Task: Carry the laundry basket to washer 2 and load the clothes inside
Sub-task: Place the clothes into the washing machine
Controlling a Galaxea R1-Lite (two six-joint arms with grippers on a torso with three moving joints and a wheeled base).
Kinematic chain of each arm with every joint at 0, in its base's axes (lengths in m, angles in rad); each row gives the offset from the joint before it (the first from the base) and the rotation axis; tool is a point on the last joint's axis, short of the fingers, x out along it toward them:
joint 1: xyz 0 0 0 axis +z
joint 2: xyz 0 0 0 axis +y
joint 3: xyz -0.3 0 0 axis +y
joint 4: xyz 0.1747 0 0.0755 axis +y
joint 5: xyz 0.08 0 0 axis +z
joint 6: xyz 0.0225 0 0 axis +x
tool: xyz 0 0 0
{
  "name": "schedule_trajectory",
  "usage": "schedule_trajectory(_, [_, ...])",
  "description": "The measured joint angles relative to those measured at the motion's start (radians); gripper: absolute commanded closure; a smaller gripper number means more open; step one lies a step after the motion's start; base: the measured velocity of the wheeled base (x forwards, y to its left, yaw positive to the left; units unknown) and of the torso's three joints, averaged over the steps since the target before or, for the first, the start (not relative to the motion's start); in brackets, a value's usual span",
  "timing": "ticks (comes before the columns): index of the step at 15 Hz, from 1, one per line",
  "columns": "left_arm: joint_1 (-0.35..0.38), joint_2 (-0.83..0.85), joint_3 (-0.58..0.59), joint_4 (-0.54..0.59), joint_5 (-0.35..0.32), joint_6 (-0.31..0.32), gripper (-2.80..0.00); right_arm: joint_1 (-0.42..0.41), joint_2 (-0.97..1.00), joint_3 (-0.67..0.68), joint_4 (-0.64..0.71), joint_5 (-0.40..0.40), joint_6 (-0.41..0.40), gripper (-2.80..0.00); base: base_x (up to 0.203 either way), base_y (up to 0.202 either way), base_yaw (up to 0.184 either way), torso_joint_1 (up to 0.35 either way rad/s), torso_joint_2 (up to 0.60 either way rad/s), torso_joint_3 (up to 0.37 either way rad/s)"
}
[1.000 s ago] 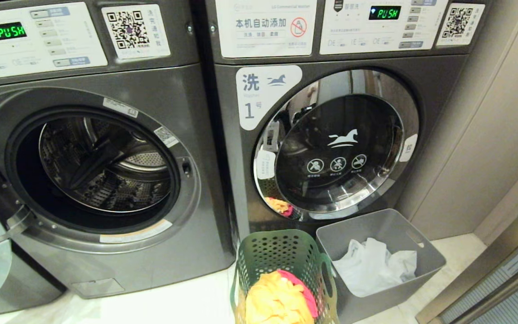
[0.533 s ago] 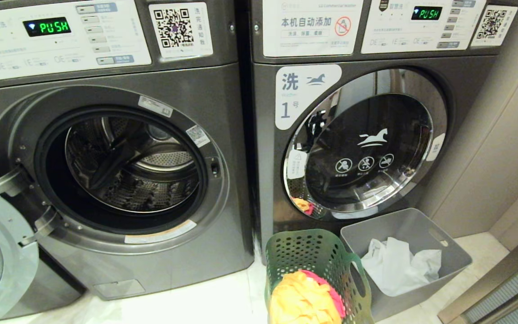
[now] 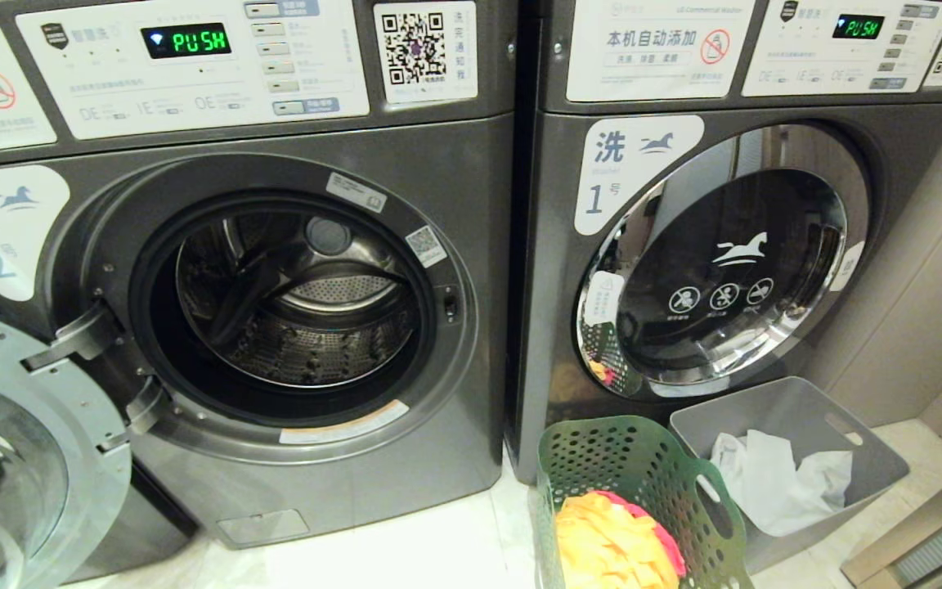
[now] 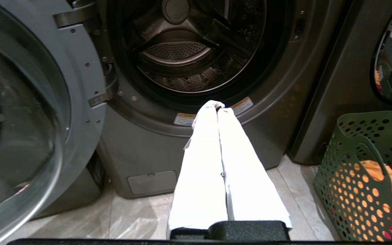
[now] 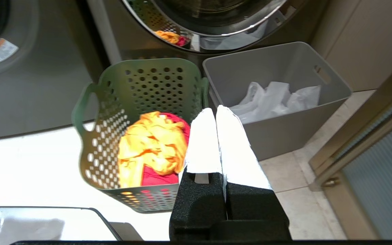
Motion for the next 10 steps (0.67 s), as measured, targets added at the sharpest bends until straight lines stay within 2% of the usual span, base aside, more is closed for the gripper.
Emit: schedule_trajectory(10, [0.000,0.000,0.000,0.001,0.000,0.000,0.00,0.000,0.000,0.000,0.000,0.003,-0.006,0.00,0.000,0.195,-0.002,0.002,0.00,0.003])
